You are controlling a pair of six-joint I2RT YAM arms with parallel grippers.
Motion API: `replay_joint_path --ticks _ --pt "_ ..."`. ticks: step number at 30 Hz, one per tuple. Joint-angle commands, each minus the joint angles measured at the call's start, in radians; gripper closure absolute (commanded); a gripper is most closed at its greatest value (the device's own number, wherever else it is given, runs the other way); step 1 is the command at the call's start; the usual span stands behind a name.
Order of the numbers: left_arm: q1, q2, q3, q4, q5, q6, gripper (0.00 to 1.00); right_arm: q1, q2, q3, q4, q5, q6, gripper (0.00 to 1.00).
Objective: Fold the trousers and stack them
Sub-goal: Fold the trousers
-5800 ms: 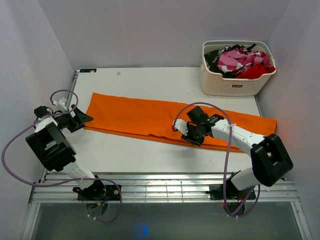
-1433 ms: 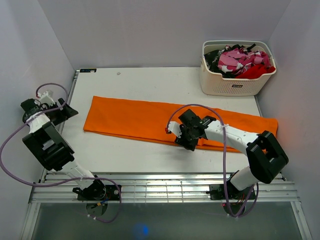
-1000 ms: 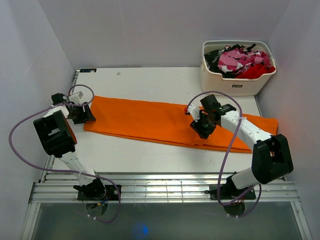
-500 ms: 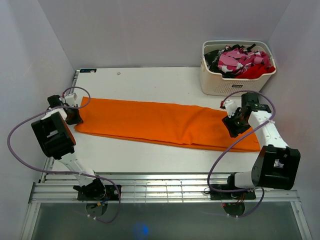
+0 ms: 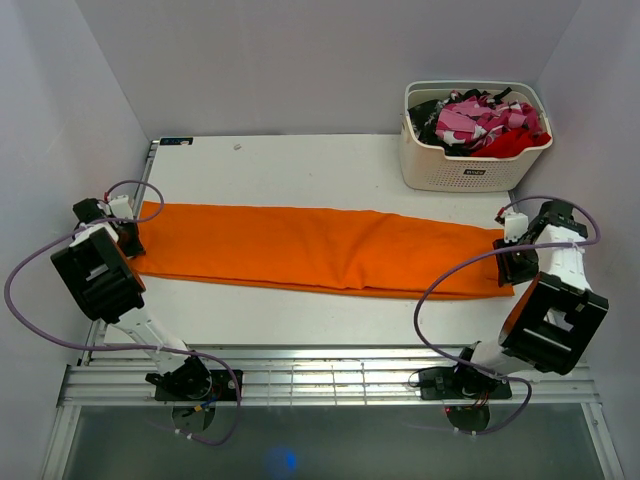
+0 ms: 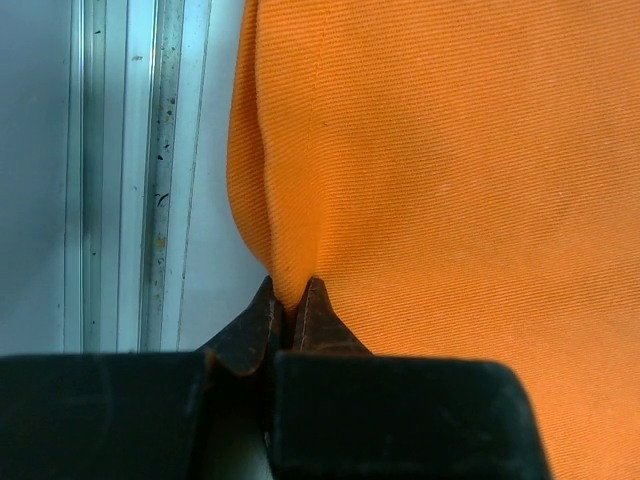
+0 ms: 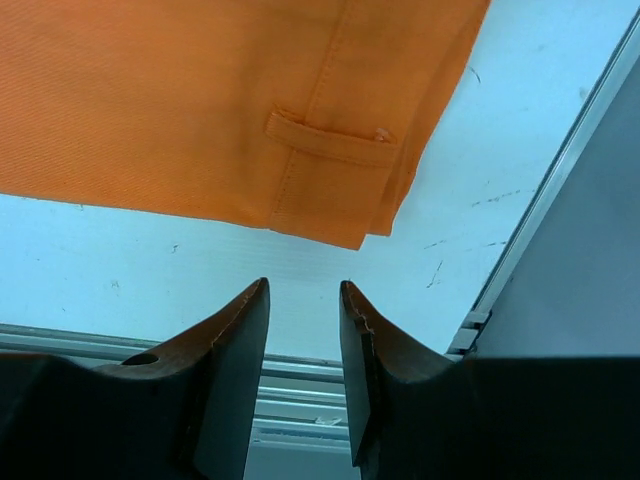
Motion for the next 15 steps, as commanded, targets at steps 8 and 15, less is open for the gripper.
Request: replay_joint_path --ticks 8,15 --pt "0.006 0.067 -0.038 -0.126 -0.095 0.019 1.00 -0.110 0.076 -0.016 0.049 -0.053 0.092 0.54" --pt "0.003 0.061 -0.045 -0.124 -0.097 0.008 1.00 -0.123 0.162 -0.003 0.078 -0.092 0.108 0.53"
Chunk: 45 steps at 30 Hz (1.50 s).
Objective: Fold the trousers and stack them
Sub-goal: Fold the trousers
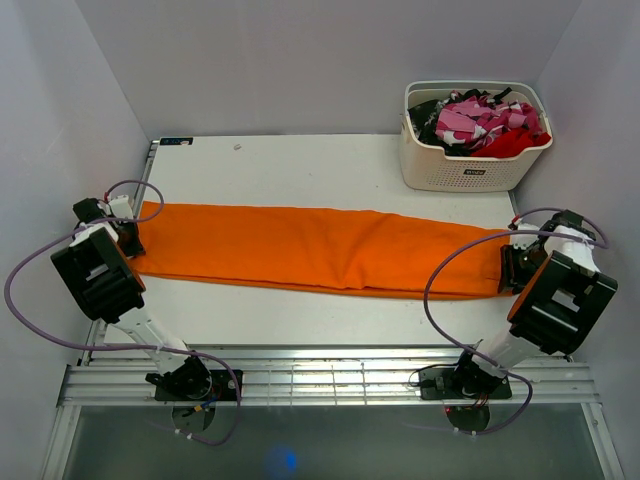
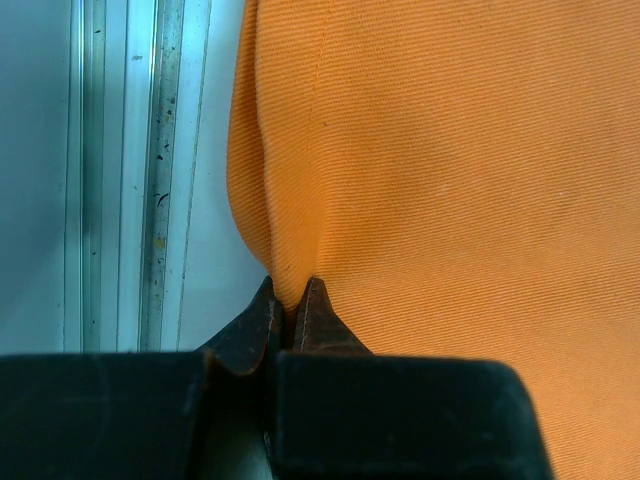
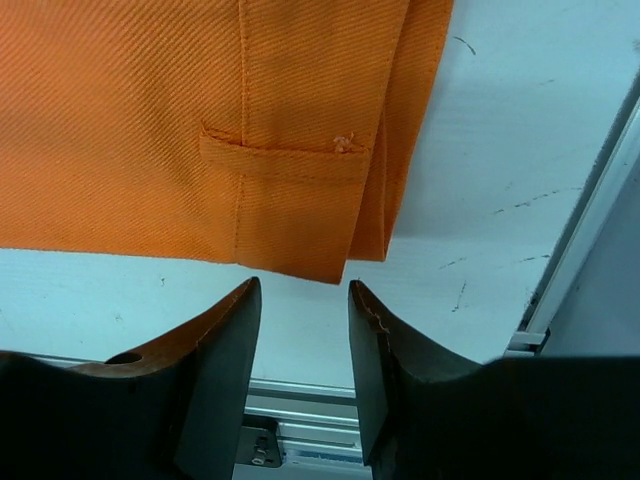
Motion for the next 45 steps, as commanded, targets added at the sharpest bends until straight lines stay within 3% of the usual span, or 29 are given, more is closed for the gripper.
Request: replay_joint_path --ticks 1,6,10,24,30,33,34,36,37,39,40,41,43,45 --pt "0.003 0.058 -0.049 -0.121 -0.095 0.010 1.00 -0.005 0.034 0.010 0.028 -0.045 0.020 0.53" --pt "0.003 0.058 -0.040 -0.121 -0.105 0.013 1.00 -0.005 0.083 0.038 0.031 -0.079 0.035 0.61" --pt "0.003 0.063 -0.033 -0.122 -0.108 0.010 1.00 -0.005 0.091 0.053 0.035 -0.068 0.035 0.91" --pt "0.003 0.089 -0.017 -0.113 -0.125 0.002 1.00 -0.074 0.046 0.101 0.063 0.059 -0.040 0.92" --pt "0.003 0.100 -0.007 -0.118 -0.100 -0.005 1.00 -0.091 0.077 0.061 0.064 0.026 -0.054 0.92" --pt "0.002 0.080 -0.001 -0.150 0.001 0.002 1.00 -0.083 0.091 0.079 0.040 -0.007 -0.057 0.70" --pt "0.003 0.069 0.000 -0.173 0.035 0.008 0.98 -0.083 0.089 0.090 0.020 -0.017 -0.057 0.57" --pt "0.005 0.046 0.009 -0.200 0.139 0.017 0.86 -0.076 0.074 0.113 0.002 -0.051 -0.058 0.47" --pt "0.007 0.017 0.013 -0.223 0.167 0.021 0.68 -0.071 0.066 0.141 -0.020 -0.065 -0.060 0.41" --pt "0.014 -0.014 0.022 -0.239 0.216 0.014 0.53 -0.044 0.045 0.164 -0.041 -0.092 -0.061 0.39" --pt "0.025 -0.041 0.026 -0.240 0.252 0.007 0.39 -0.031 0.036 0.179 -0.057 -0.103 -0.061 0.38" --pt "0.030 -0.050 0.032 -0.242 0.263 -0.005 0.31 -0.018 0.017 0.181 -0.060 -0.114 -0.057 0.36" --pt "0.042 -0.057 0.065 -0.260 0.289 -0.010 0.23 0.032 -0.001 0.179 -0.069 -0.123 -0.055 0.31" --pt "0.051 -0.047 0.109 -0.283 0.287 -0.019 0.22 0.079 -0.024 0.169 -0.068 -0.140 -0.054 0.25"
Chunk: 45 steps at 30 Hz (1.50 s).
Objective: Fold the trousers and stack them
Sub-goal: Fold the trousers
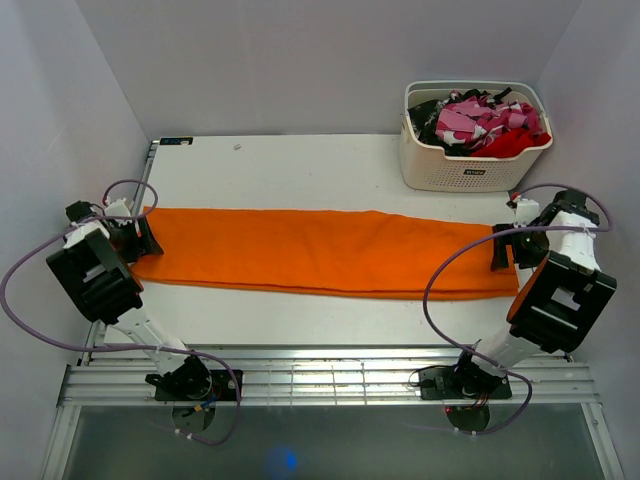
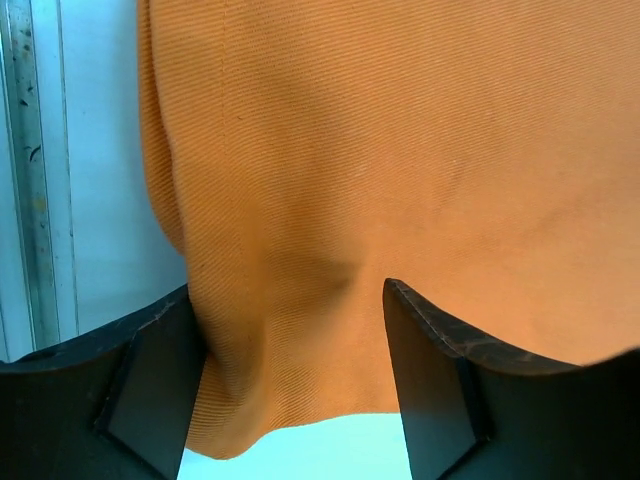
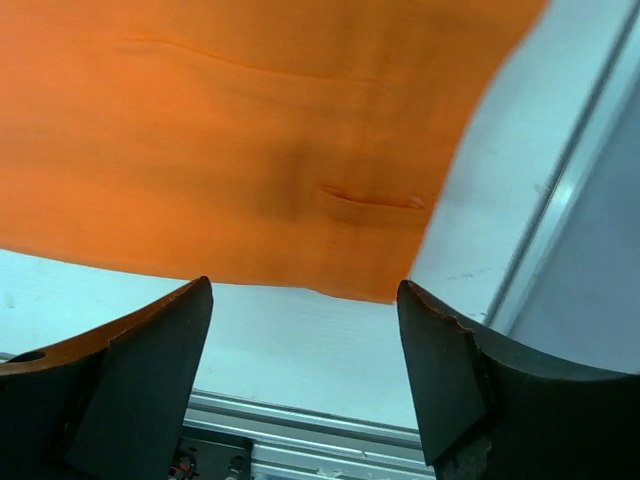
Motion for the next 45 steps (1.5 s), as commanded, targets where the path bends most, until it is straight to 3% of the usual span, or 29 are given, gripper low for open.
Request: replay_joint_path --ticks 1,6,14,16,18,19,23,27,35,41,45 --pt "0.025 -0.035 0.073 -0.102 0.084 -0.019 0.22 0.074 -0.066 0.018 -0.044 -0.072 0.000 0.19" --pt "0.026 0.025 0.079 -0.099 0.021 -0.013 0.23 0.155 -0.075 -0.016 -0.027 -0.110 0.006 0.16" --pt "0.012 0.087 0.002 -0.044 -0.051 -0.013 0.28 0.201 -0.020 -0.011 -0.025 -0.141 0.023 0.20" --pt "0.007 0.097 -0.007 -0.031 -0.065 -0.013 0.38 0.204 -0.014 -0.011 -0.030 -0.147 0.016 0.20" --pt "0.006 0.098 -0.006 -0.037 -0.056 -0.018 0.56 0.204 -0.011 -0.016 -0.028 -0.149 0.013 0.21" --pt "0.006 0.082 -0.003 -0.040 -0.036 -0.021 0.72 0.204 -0.011 -0.024 -0.028 -0.150 0.004 0.21" --pt "0.004 -0.032 0.037 -0.082 0.082 -0.041 1.00 0.204 -0.011 -0.048 -0.030 -0.158 -0.014 0.23" --pt "-0.033 -0.135 0.177 -0.232 0.203 -0.047 1.00 0.204 -0.026 -0.045 -0.028 -0.153 -0.025 0.23" --pt "-0.341 -0.351 0.214 -0.268 0.290 -0.194 1.00 0.194 -0.045 -0.011 -0.050 -0.155 -0.036 0.23" --pt "-0.591 -0.412 0.177 -0.159 0.295 -0.430 1.00 0.140 -0.014 0.076 -0.088 -0.152 -0.054 0.23" --pt "-0.770 -0.425 0.114 0.000 0.168 -0.551 1.00 0.097 0.020 0.130 -0.120 -0.161 -0.069 0.23"
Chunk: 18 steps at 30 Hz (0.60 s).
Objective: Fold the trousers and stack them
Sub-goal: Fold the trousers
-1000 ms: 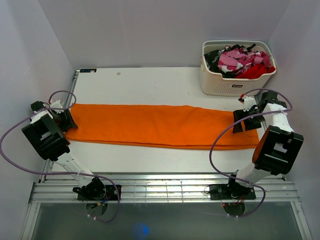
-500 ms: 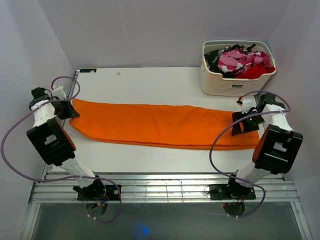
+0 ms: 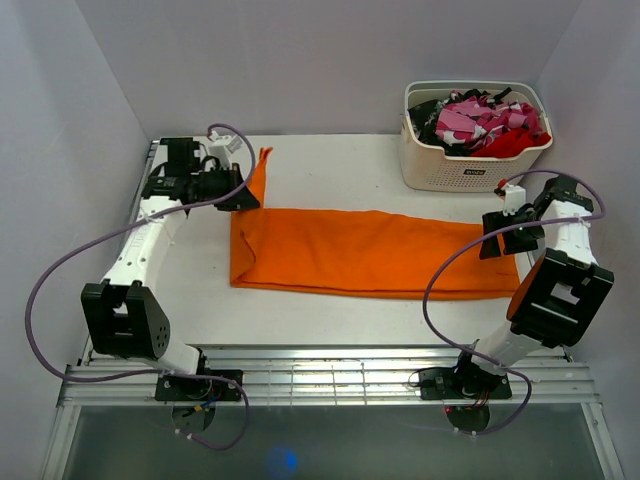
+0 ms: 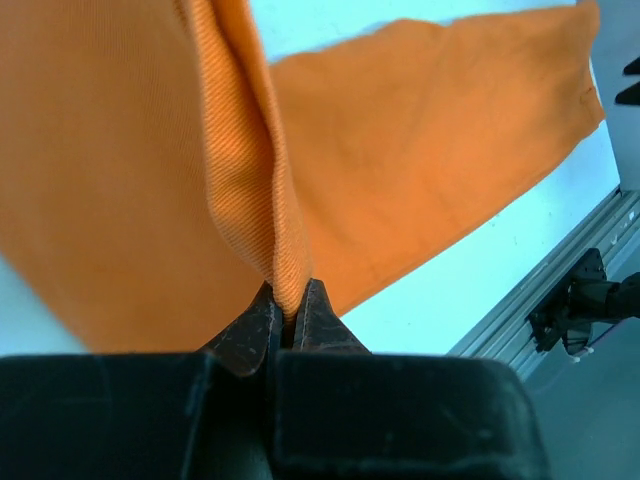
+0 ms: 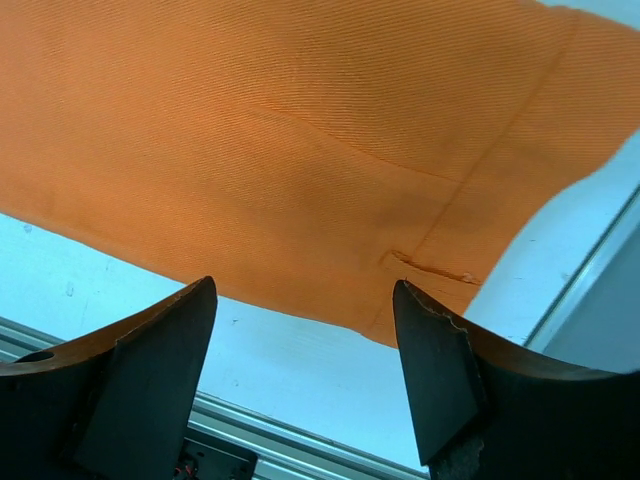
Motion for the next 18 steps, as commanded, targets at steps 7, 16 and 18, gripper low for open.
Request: replay_joint_path --ticks 7,16,18 --pt "-0.292 0.093 -0.086 0.212 -0.246 -0.257 1.00 -0.062 0.032 0.065 -0.062 -0.011 -0.049 0.23" --pt "-0.433 0.147 -0.195 0.356 -0.306 -0.324 1.00 -0.067 0.046 0.061 -0.062 -0.005 -0.050 0.23" --pt "-0.458 0.151 -0.204 0.372 -0.317 -0.335 1.00 -0.067 0.047 0.058 -0.064 -0.005 -0.050 0.23"
